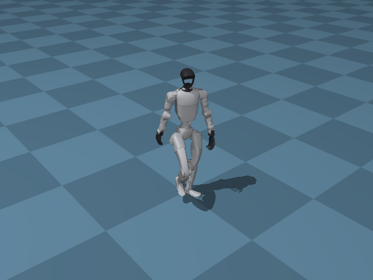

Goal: In place motions

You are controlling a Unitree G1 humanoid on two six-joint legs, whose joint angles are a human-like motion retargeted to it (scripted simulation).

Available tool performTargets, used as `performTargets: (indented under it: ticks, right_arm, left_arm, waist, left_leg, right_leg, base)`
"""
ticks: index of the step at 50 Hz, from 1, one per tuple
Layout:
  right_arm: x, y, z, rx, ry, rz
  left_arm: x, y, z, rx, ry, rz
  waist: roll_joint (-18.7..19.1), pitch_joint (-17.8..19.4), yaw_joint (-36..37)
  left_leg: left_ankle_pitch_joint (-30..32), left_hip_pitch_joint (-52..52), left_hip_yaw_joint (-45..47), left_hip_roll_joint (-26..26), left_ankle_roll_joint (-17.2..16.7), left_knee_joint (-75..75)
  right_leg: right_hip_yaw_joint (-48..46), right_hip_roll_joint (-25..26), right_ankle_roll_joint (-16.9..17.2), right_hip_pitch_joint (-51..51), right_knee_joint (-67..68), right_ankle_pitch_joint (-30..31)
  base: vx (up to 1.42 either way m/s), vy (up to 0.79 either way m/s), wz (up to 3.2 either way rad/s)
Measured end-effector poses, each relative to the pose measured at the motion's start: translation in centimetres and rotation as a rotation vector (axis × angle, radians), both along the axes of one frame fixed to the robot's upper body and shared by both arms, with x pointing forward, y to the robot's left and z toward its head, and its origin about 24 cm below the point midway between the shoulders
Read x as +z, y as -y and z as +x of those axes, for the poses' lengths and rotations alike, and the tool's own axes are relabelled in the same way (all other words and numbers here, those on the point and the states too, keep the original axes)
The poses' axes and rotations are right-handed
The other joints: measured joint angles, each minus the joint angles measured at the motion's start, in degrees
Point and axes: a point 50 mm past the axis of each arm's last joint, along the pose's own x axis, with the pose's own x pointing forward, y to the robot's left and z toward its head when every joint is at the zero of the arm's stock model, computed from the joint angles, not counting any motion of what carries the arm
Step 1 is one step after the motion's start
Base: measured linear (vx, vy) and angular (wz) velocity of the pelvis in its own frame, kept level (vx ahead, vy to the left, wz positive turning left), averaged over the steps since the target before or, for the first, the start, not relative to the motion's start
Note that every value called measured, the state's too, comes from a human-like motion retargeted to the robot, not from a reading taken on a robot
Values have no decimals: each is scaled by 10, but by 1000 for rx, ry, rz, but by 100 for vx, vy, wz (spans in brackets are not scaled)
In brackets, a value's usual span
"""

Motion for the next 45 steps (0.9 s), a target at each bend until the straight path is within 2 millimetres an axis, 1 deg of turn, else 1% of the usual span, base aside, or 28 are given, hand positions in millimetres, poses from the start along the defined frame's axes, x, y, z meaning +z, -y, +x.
performTargets:
  ticks: [2, 3, 5, 6, 7, 8, 9, 10, 12, 13, 15, 17, 18, 20, 22, 25, 28, 30, 32, 33, 34, 35, 36, 37, 38, 40, 42, 45]
  right_arm:
    - [-3, -3, 10, 7, 48, 8]
    - [-5, -5, 19, 12, 76, 16]
    - [-8, -10, 37, 33, 139, 26]
    - [-10, -12, 45, 47, 167, 29]
    - [-11, -14, 52, 63, 194, 32]
    - [-11, -16, 59, 84, 218, 36]
    - [-12, -18, 66, 109, 241, 47]
    - [-13, -21, 73, 138, 264, 62]
    - [-13, -27, 90, 155, 295, 94]
    - [-12, -30, 103, 153, 324, 106]
    - [-8, -37, 139, 175, 428, 131]
    - [-2, -39, 166, 220, 520, 165]
    - [1, -39, 176, 251, 556, 182]
    - [6, -42, 192, 328, 608, 197]
    - [3, -41, 183, 361, 586, 170]
    - [-3, -36, 161, 330, 532, 121]
    - [-8, -32, 139, 292, 437, 148]
    - [-10, -29, 116, 271, 326, 165]
    - [-11, -25, 92, 259, 214, 155]
    - [-11, -23, 82, 255, 171, 143]
    - [-10, -20, 69, 254, 121, 125]
    - [-8, -17, 54, 255, 67, 103]
    - [-7, -16, 45, 253, 36, 86]
    - [-7, -16, 36, 245, 12, 72]
    - [-6, -18, 30, 226, -1, 63]
    - [-6, -21, 22, 167, 4, 64]
    - [-5, -20, 13, 122, -6, 86]
    - [-3, -20, 2, 137, -52, 109]
  left_arm:
    - [-6, 10, -26, 19, -77, -23]
    - [-8, 12, -38, 30, -115, -27]
    - [-11, 24, -70, 57, -212, -55]
    - [-11, 29, -86, 68, -259, -67]
    - [-11, 33, -102, 78, -303, -78]
    - [-10, 34, -116, 90, -344, -85]
    - [-8, 35, -132, 105, -394, -91]
    - [-5, 36, -149, 120, -450, -97]
    - [-1, 40, -168, 131, -526, -102]
    - [-1, 42, -169, 143, -539, -96]
    - [-3, 42, -159, 202, -494, -75]
    - [-4, 36, -153, 235, -444, -77]
    - [-4, 35, -151, 233, -435, -90]
    - [-5, 39, -144, 219, -438, -124]
    - [-5, 42, -151, 213, -462, -115]
    - [-6, 38, -153, 204, -433, -65]
    - [-8, 35, -139, 185, -390, -52]
    - [-9, 35, -133, 177, -379, -46]
    - [-9, 33, -130, 174, -372, -40]
    - [-9, 33, -130, 170, -370, -40]
    - [-9, 34, -130, 164, -372, -45]
    - [-9, 35, -131, 158, -375, -54]
    - [-9, 35, -129, 151, -377, -62]
    - [-9, 35, -125, 143, -374, -67]
    - [-9, 33, -118, 129, -362, -63]
    - [-10, 26, -99, 85, -315, -35]
    - [-10, 19, -83, 26, -265, -19]
    - [-10, 15, -72, -29, -241, -30]
  waist:
    - [-9, -10, 17]
    - [-20, 2, 28]
    - [-27, -6, 34]
    - [-32, -9, 25]
    - [-37, -12, 19]
    - [-40, -13, 16]
    - [-50, -22, 26]
    - [-64, -35, 41]
    - [-77, -66, 79]
    - [-80, -60, 72]
    - [-92, -16, 87]
    - [-100, 15, 91]
    - [-104, 23, 86]
    - [-103, 24, 69]
    - [-102, 4, 63]
    - [-104, -18, 79]
    - [-100, -12, 94]
    - [-88, -14, 105]
    - [-73, -25, 112]
    - [-68, -34, 108]
    - [-58, -50, 98]
    - [-47, -69, 84]
    - [-40, -83, 66]
    - [-36, -91, 53]
    - [-38, -88, 49]
    - [-51, -68, 61]
    - [-59, -57, 75]
    - [-60, -63, 88]
  left_leg:
    - [-5, 18, 17, -3, -6, -4]
    - [-12, 46, 33, -2, -9, -5]
    - [-23, 62, 39, -5, -14, -1]
    - [-30, 65, 26, -11, -14, 9]
    - [-38, 67, 16, -16, -14, 19]
    - [-45, 70, 9, -17, -15, 31]
    - [-51, 70, 13, -25, -13, 46]
    - [-55, 70, 23, -37, -10, 64]
    - [-12, 12, 22, -45, -14, 131]
    - [27, -29, -7, -45, -20, 183]
    - [97, -70, -13, -36, -25, 262]
    - [135, -92, -15, -31, -24, 316]
    - [134, -105, -23, -31, -25, 342]
    - [91, -128, -30, -30, -16, 378]
    - [53, -133, -27, -34, -5, 386]
    - [27, -112, -24, -48, -5, 352]
    - [25, -58, -28, -64, -10, 261]
    - [38, -20, -26, -65, -12, 181]
    - [-1, 11, -39, -65, -22, 111]
    - [-34, 25, -15, -55, -25, 90]
    - [-44, 30, 1, -49, -25, 63]
    - [-43, 30, 13, -45, -24, 34]
    - [-34, 26, 11, -43, -30, 18]
    - [-26, 23, 8, -43, -35, 5]
    - [-17, 22, 3, -45, -38, -4]
    - [-6, 41, 28, -52, -37, -24]
    - [-2, 53, 25, -57, -38, -32]
    - [0, 58, 25, -64, -32, -42]
  right_leg:
    - [15, 34, 13, 103, -132, 20]
    - [30, 57, 17, 169, -204, 30]
    - [50, 96, 30, 294, -401, 56]
    - [44, 103, 44, 358, -511, 65]
    - [33, 107, 48, 415, -605, 45]
    - [10, 105, 30, 457, -669, -30]
    - [-12, 95, 5, 483, -724, -53]
    - [-34, 81, -23, 502, -776, -51]
    - [-11, 59, -2, 485, -797, -29]
    - [-31, 50, 1, 476, -802, -18]
    - [-27, 50, -6, 482, -814, -8]
    - [-29, 53, -14, 494, -818, -5]
    - [-34, 49, -15, 500, -820, -3]
    - [-44, 46, -16, 499, -823, -3]
    - [-51, 41, -16, 499, -823, -5]
    - [-50, 35, -16, 495, -819, -10]
    - [-43, 44, -17, 501, -818, -13]
    - [-36, 60, -18, 507, -821, -15]
    - [-28, 80, -18, 508, -822, -19]
    - [-31, 83, -17, 506, -822, -21]
    - [-38, 89, -15, 500, -824, -23]
    - [-46, 95, -12, 493, -826, -24]
    - [-58, 95, -10, 484, -826, -25]
    - [-67, 95, -8, 479, -827, -25]
    - [-68, 92, -7, 478, -826, -25]
    - [-64, 88, -8, 485, -821, -25]
    - [-63, 85, -9, 492, -820, -26]
    - [-51, 87, -10, 489, -820, -24]
  base:
    - [20, -4, -81]
    - [19, -5, -85]
    - [22, -8, -21]
    - [22, -13, 52]
    - [19, -15, 59]
    - [19, -16, 2]
    - [21, -18, -65]
    - [14, -17, -112]
    - [-7, -12, -37]
    - [-37, -11, 66]
    - [-52, -12, 20]
    - [-26, -11, -1]
    - [-12, -4, 34]
    - [-7, 2, 44]
    - [11, 0, 34]
    - [14, 0, -1]
    - [1, 2, -26]
    - [10, 1, -42]
    - [16, 1, -32]
    - [19, 3, 14]
    - [23, 2, 44]
    - [19, -1, 72]
    - [11, -2, 79]
    - [-2, 1, 63]
    - [-8, 5, 24]
    - [-10, 6, -9]
    - [4, 1, -9]
    - [11, 0, -33]
